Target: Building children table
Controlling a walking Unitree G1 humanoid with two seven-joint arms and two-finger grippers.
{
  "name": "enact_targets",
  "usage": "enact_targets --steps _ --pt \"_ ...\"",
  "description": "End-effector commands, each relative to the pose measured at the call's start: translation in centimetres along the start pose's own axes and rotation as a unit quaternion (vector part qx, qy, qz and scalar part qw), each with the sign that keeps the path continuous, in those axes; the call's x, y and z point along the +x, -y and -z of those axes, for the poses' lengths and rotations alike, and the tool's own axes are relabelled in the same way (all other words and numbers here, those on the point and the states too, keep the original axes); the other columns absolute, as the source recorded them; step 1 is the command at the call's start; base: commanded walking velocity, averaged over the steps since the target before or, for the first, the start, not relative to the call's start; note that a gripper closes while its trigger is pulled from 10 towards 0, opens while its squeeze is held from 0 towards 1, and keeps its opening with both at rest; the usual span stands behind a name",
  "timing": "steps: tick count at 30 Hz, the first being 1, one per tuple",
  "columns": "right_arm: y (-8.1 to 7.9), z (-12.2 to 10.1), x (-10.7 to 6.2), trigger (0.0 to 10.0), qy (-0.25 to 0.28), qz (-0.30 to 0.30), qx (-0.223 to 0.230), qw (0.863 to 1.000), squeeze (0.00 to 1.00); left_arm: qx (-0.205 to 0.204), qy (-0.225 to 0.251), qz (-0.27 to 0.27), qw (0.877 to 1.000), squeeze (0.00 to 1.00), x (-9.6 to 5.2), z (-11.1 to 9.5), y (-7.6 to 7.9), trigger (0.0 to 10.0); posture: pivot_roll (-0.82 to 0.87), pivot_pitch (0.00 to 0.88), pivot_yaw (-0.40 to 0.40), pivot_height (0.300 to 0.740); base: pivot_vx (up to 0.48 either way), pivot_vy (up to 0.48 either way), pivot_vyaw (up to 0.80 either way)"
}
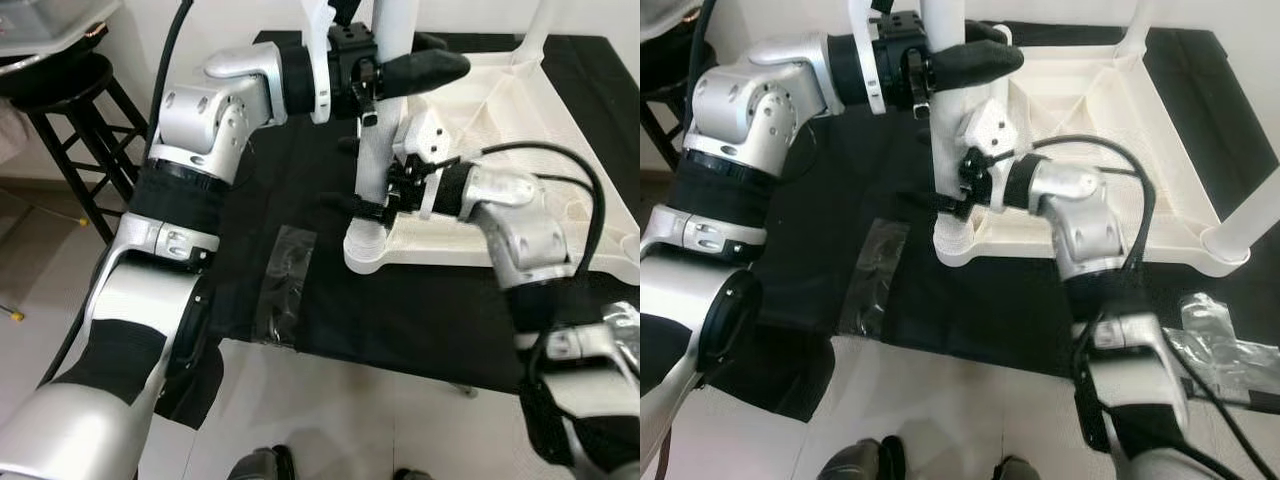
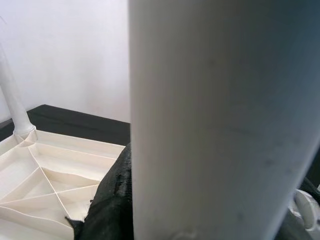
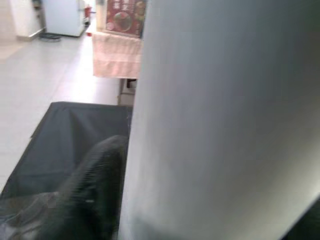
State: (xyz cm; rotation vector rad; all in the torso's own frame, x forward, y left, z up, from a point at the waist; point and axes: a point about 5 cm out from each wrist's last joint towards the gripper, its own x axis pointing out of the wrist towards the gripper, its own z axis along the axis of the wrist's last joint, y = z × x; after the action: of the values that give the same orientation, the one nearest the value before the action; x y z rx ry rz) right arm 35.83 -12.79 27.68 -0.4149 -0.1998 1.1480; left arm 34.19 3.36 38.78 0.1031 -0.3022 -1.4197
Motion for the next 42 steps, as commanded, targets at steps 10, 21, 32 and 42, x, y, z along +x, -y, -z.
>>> enact_targets --steps 10,21,32,42 --pt "-0.4 0.6 1.1 0.0 0.012 -0.068 0.009 0.998 0.0 -0.015 -0.019 0.036 0.999 0.0 0.6 0.9 0.8 0.0 0.08 0.171 0.094 0.74 0.0 0.0 0.0" --pt "-0.7 3.0 0.8 0.0 0.02 0.021 0.085 0.996 0.0 -0.018 0.008 0.009 1.0 1.0 0.1 0.4 0.3 10.0 0.07 0.177 0.089 0.74 0.0 0.0 0.0" --pt "-10.5 8.8 3.1 0.0 -0.112 0.348 0.214 0.906 0.0 -0.063 0.017 0.022 0.998 0.0 -8.5 -0.4 1.3 10.0 0.07 0.204 0.099 0.74 0.0 0.0 0.0" --pt "-8.3 7.5 5.3 0.0 -0.085 0.428 0.196 0.878 0.0 -0.08 -0.117 -0.172 0.975 0.0 -21.8 4.1 3.7 10.0 0.11 0.195 0.084 0.74 0.0 0.0 0.0"
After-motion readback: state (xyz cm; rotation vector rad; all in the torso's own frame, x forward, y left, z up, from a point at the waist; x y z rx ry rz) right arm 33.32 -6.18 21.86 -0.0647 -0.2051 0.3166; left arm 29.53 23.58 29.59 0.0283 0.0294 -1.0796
